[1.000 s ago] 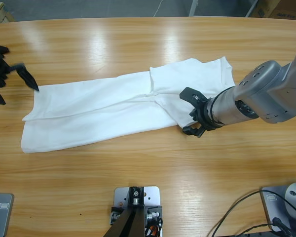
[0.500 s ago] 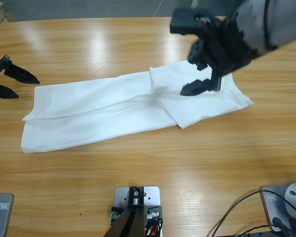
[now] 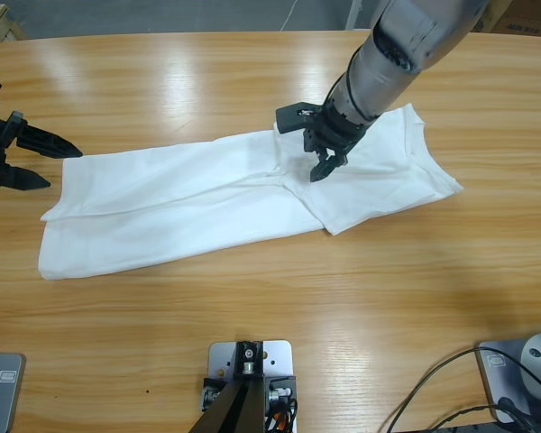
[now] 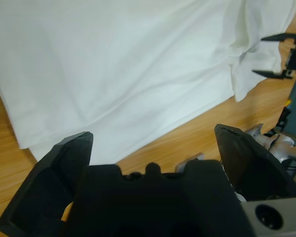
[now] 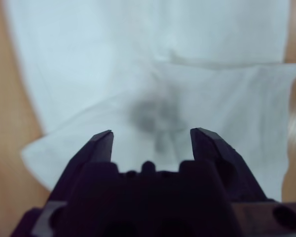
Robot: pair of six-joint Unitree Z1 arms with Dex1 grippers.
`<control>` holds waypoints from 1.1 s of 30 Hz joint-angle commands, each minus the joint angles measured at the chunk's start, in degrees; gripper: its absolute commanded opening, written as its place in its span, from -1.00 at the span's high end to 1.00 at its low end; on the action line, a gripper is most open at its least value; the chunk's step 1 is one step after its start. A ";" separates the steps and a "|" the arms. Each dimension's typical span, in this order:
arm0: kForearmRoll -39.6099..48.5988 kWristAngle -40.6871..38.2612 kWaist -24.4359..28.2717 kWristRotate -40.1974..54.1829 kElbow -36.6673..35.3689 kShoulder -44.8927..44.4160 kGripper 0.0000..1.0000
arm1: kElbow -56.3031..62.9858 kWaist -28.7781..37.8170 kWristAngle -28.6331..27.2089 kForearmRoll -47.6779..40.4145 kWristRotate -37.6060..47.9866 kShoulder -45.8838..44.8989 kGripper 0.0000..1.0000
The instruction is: Fold clothes
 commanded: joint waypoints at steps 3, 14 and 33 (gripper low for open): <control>-3.03 -3.10 0.65 -0.15 2.90 2.92 -0.94 | 3.93 -0.55 -1.81 -7.40 2.55 4.24 -0.26; -3.93 -4.14 0.65 -0.17 4.58 3.92 -0.94 | 9.99 -2.99 -6.02 -9.72 2.72 5.42 -0.21; -6.85 -5.02 0.65 -2.17 6.36 5.94 -0.94 | 20.49 -8.21 -21.44 -5.64 26.75 4.41 -0.23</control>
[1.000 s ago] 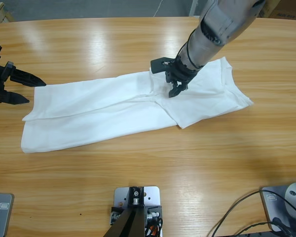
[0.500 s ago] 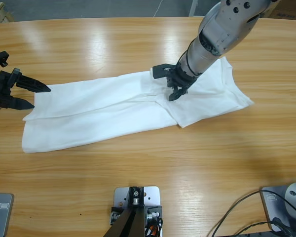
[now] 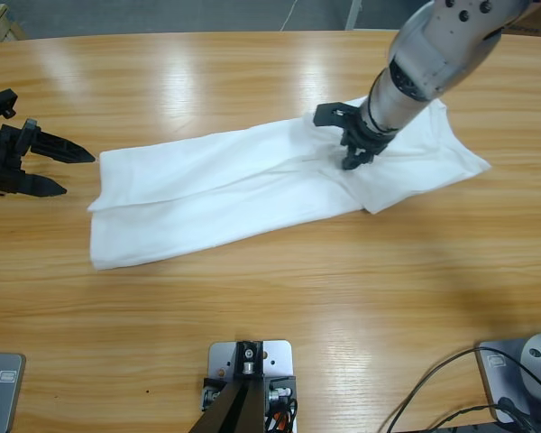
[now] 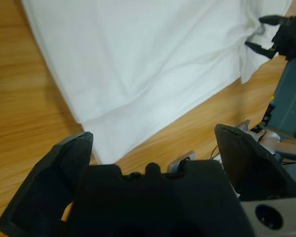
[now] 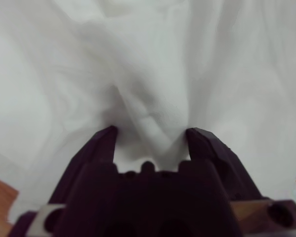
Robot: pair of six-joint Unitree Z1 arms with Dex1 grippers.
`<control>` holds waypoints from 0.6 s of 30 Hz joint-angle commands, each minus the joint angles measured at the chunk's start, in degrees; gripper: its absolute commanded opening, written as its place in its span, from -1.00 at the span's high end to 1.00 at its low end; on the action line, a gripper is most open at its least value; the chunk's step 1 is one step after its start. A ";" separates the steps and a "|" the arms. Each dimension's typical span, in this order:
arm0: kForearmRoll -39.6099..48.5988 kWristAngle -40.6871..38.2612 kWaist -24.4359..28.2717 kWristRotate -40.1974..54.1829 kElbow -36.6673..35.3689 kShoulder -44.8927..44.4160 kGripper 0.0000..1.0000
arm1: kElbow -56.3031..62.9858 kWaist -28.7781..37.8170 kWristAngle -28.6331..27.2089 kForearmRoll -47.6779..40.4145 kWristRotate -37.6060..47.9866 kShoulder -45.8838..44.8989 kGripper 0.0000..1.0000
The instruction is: Fold clothes
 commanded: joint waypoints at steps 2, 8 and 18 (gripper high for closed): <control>-3.82 -0.92 0.50 -0.07 5.18 5.79 -0.94 | 10.18 -5.56 -3.64 2.25 7.47 5.18 -0.23; -12.45 -0.99 0.50 2.00 8.29 14.63 -0.94 | 10.68 -5.65 -3.96 2.48 7.63 2.27 -0.23; -18.29 -3.55 0.27 3.32 6.38 19.57 -0.94 | 10.10 -5.21 -2.50 5.45 7.19 -5.54 -0.31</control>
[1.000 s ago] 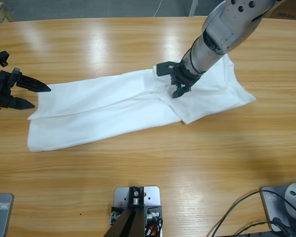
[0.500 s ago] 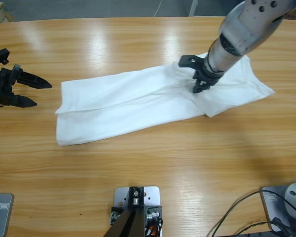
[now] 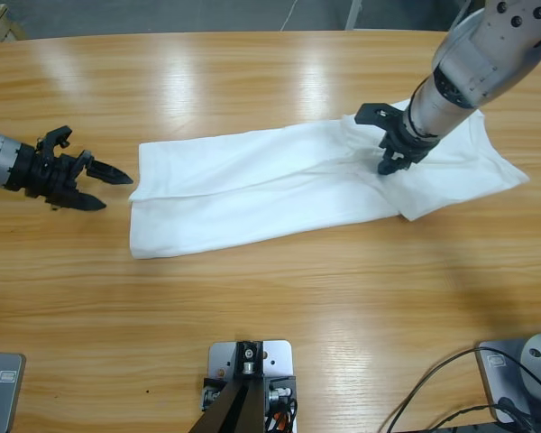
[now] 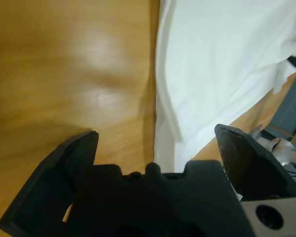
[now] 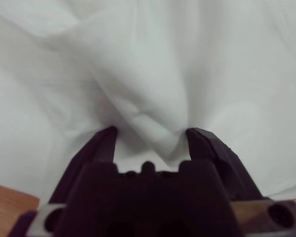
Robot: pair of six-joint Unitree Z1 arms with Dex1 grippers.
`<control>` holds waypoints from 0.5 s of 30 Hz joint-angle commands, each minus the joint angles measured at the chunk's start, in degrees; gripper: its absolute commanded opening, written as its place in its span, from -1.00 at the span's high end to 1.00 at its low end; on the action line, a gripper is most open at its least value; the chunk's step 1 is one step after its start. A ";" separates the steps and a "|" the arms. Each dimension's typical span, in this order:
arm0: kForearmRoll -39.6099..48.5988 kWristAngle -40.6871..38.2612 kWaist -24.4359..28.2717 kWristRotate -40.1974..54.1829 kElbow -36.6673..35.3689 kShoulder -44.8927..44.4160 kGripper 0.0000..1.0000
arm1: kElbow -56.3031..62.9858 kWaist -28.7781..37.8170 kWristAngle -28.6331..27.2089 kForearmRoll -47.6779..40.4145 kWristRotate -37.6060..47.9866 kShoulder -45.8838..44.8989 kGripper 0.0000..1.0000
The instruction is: Fold clothes
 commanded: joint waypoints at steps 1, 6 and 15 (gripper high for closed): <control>-1.68 -2.31 0.10 2.18 -0.01 4.82 -0.94 | 2.50 -0.21 0.48 5.64 0.18 -1.41 -0.31; -1.68 -4.84 -1.08 3.27 0.44 4.99 -0.94 | -0.42 2.18 2.89 6.31 -0.26 -3.57 -0.33; -1.59 -8.84 -1.41 4.98 -0.47 5.17 -0.94 | -3.23 2.51 1.70 7.54 -2.72 -6.64 -0.41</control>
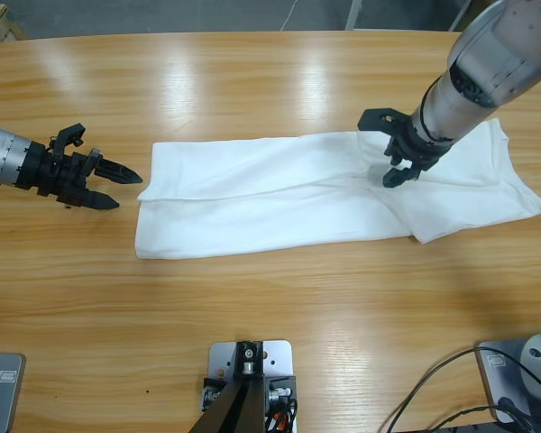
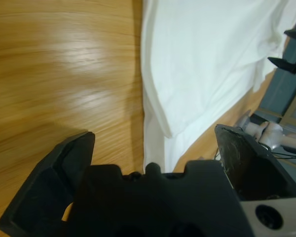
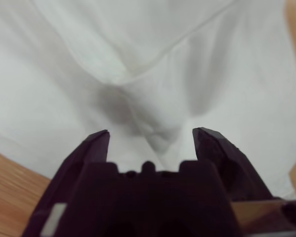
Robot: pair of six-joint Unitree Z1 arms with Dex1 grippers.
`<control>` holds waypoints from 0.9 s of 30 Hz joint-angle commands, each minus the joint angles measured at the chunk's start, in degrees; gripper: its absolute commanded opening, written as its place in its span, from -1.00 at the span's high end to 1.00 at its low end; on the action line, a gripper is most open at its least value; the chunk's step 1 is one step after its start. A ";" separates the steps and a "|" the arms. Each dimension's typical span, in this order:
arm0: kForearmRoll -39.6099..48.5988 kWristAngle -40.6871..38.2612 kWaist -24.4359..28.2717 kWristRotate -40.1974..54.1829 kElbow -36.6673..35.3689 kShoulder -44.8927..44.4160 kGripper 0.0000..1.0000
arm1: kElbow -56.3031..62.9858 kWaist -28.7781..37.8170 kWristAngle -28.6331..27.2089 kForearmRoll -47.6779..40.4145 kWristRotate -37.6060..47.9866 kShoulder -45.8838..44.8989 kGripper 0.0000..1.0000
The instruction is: Fold clothes
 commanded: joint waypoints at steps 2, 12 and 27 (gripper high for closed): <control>-0.56 -3.14 -1.17 2.43 -0.28 3.91 -0.94 | -1.76 0.71 -1.04 2.53 -1.70 -3.60 -0.41; -0.69 0.09 -5.18 1.37 -2.16 6.65 -0.94 | -1.97 0.71 -1.59 2.68 -1.77 -3.97 -0.41; -1.92 3.19 -9.10 -2.60 -4.43 8.59 -0.94 | -1.69 0.33 -1.59 2.24 -1.88 -4.02 -0.41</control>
